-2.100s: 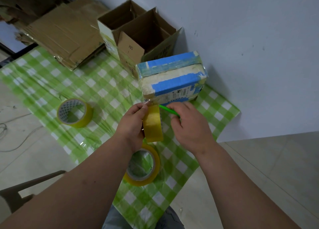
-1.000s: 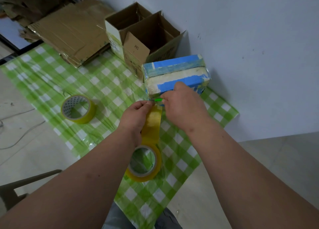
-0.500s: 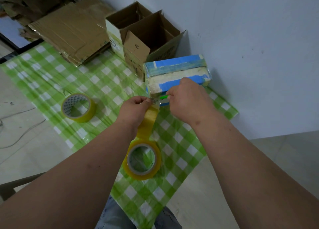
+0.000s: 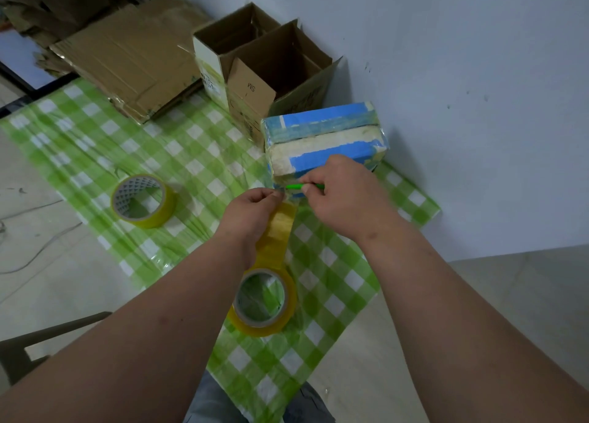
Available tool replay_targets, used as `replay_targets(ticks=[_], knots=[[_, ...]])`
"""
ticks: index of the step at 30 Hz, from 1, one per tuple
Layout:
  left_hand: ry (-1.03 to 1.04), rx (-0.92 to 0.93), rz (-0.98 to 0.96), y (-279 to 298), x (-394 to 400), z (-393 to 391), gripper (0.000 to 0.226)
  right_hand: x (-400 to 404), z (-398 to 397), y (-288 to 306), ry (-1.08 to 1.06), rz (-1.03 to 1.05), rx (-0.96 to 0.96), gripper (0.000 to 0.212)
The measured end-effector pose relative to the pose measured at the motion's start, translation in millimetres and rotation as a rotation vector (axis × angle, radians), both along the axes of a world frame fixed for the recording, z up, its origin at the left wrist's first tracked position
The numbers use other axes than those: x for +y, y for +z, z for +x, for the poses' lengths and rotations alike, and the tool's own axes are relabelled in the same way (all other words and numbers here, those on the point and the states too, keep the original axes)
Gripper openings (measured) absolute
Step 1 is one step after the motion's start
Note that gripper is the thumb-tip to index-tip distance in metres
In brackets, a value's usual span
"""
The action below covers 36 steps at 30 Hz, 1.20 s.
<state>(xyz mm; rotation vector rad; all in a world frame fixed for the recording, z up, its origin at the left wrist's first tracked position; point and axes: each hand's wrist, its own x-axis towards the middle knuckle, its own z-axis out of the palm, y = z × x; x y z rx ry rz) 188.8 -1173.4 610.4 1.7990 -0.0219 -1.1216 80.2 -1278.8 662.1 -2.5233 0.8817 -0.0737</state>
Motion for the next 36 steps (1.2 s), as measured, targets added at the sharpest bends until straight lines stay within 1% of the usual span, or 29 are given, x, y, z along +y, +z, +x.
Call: replay_targets(ticks=[4,7,10,13,16,19,23,26,32,36], knots=[[-0.038,-0.029,-0.002,2.4,-1.1,1.3,0.013,3.6,1.8,-6.5,0.016,-0.024,-0.003,0.028],[-0.073,-0.05,0.021,2.7,-1.8,5.0,0.015,3.3,-2.9,-12.0,-0.025,-0.038,-0.022,0.028],[-0.095,-0.089,0.027,4.0,-4.6,6.7,0.015,3.1,-5.6,-17.6,-0.045,-0.082,0.011,0.028],[-0.105,-0.1,0.027,4.4,-5.5,5.7,0.014,3.7,-5.8,-20.5,-0.046,-0.047,0.005,0.029],[-0.083,-0.068,0.038,3.7,-5.1,6.9,0.012,1.3,-10.5,-23.4,-0.096,-0.031,-0.007,0.028],[-0.062,-0.044,0.055,3.3,-7.7,8.7,0.012,-0.4,-15.0,-23.3,-0.135,0.009,-0.072,0.025],[-0.068,-0.049,0.064,2.5,-7.9,9.6,0.012,3.7,-11.1,-21.9,-0.072,0.048,-0.16,0.024],[-0.068,-0.037,0.065,3.2,-6.7,9.6,0.011,3.4,-6.6,-22.8,-0.113,0.081,-0.206,0.025],[-0.061,-0.021,0.061,3.6,-7.3,10.2,0.011,-1.9,0.4,-25.0,-0.042,0.032,-0.121,0.027],[-0.057,-0.014,0.073,4.7,-7.0,11.6,0.011,-3.3,3.2,-25.9,-0.036,0.027,-0.131,0.026]])
